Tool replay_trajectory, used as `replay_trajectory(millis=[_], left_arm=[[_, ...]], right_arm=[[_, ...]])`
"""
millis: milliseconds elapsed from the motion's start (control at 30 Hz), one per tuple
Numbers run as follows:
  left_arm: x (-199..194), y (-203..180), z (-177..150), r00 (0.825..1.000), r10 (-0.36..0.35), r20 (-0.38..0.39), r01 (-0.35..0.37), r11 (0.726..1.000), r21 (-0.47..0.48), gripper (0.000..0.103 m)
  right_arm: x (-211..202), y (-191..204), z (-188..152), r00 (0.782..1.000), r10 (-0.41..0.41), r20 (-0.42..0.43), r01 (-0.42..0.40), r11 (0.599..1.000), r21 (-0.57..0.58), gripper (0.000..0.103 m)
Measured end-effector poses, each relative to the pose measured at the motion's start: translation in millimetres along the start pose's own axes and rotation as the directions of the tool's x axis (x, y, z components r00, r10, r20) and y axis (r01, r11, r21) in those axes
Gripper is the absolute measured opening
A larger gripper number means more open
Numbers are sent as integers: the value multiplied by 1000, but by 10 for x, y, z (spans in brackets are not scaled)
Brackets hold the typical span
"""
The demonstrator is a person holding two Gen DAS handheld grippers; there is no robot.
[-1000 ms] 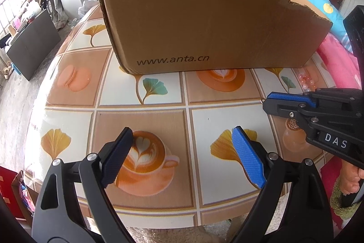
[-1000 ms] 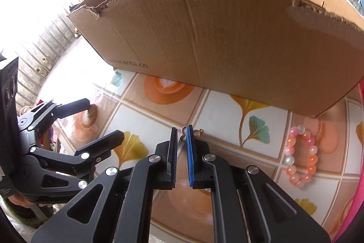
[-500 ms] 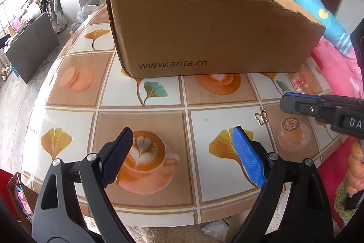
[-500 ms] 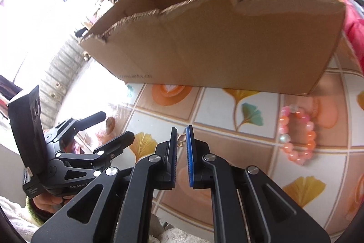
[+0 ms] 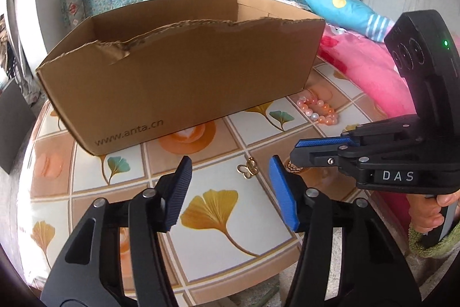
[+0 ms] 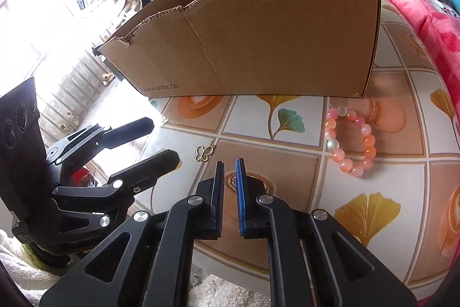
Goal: Organize jewelry
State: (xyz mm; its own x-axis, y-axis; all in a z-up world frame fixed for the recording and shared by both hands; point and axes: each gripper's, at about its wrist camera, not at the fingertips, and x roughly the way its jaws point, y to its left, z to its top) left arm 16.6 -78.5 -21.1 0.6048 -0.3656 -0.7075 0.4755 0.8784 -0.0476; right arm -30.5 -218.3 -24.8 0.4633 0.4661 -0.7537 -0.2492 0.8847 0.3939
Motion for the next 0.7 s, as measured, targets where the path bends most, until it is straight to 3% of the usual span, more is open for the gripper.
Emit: replay_trajectory(millis=[100, 267, 633, 700], left_arm=[[107, -77, 11, 999, -29, -39, 30, 999, 26, 40], [248, -117, 34, 995, -35, -91, 41, 997, 64, 31], [312, -173, 38, 991, -23, -129, 41, 990, 137, 30], [324, -199, 41, 991, -26, -128, 45, 988, 151, 25]], right_arm=[[18, -38, 7, 1000, 13, 6, -13, 1000, 8, 9], [-33, -169, -9, 999, 30, 19, -31, 999, 37, 9], [-3, -249, -26, 999, 49, 21, -50, 997, 60, 9], [-9, -259, -40, 999, 49, 22, -50, 997, 62, 9]])
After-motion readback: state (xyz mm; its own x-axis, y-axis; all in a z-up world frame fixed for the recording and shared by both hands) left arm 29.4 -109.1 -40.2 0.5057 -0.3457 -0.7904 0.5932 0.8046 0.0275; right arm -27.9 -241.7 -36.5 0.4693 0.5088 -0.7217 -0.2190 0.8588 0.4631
